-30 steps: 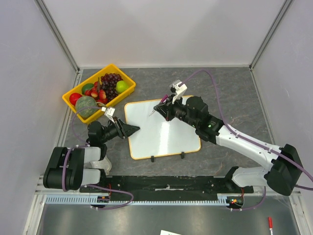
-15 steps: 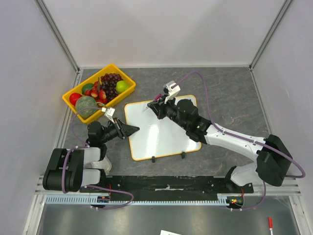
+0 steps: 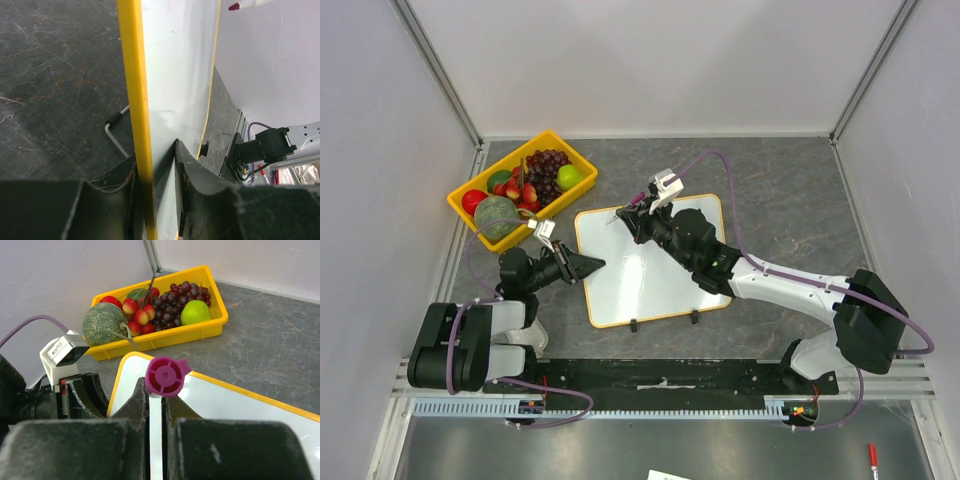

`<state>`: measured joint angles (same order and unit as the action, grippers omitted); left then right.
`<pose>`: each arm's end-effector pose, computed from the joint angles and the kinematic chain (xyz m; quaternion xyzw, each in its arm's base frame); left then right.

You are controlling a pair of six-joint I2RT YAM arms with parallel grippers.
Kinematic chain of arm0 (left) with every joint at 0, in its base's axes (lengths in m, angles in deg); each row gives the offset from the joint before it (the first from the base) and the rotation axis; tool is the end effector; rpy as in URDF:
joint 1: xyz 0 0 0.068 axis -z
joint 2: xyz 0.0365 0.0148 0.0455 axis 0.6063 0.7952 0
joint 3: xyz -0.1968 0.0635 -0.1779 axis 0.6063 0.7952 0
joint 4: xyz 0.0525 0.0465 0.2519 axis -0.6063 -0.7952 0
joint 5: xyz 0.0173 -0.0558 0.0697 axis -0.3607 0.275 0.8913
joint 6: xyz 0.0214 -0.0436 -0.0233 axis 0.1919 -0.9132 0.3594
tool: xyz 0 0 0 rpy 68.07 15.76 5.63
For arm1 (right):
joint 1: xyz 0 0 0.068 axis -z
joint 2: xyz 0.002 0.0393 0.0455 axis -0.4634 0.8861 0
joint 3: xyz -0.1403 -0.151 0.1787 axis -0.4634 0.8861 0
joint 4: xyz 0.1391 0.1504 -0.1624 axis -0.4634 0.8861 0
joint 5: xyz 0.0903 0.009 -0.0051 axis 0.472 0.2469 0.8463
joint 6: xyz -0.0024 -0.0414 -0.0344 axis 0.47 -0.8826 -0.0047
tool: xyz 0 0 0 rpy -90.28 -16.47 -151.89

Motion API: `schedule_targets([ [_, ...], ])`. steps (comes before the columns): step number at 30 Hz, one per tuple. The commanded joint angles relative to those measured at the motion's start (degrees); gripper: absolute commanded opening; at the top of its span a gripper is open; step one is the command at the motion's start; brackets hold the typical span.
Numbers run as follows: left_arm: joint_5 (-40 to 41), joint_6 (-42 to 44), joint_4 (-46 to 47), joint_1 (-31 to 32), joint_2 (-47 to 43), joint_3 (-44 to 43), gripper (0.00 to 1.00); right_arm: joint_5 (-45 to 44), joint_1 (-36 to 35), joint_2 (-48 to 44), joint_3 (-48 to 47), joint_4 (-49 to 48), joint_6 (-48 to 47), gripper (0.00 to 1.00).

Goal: Write a sentence on the whiteboard
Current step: Pick up the sentence from the whiteboard.

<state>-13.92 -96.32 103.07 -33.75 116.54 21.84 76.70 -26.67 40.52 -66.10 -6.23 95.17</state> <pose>0.1982 -0.0403 0.1562 0.0537 0.7364 -0.5256 0.4226 0.2056 0.2724 0.3118 -0.1274 0.6979 0.3645 0.6032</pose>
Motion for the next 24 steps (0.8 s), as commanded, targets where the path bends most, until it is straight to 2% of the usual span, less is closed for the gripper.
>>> schedule_targets([
  [1,0.18,2.43,-0.11,0.21,1.32,-0.54,0.02,-3.72,-0.3,0.47,-3.16,-3.32,-0.85,0.0],
  [24,-1.23,1.73,1.92,0.29,2.82,-0.63,0.02,-9.52,-0.39,4.25,-5.18,-1.3,-0.67,0.0],
])
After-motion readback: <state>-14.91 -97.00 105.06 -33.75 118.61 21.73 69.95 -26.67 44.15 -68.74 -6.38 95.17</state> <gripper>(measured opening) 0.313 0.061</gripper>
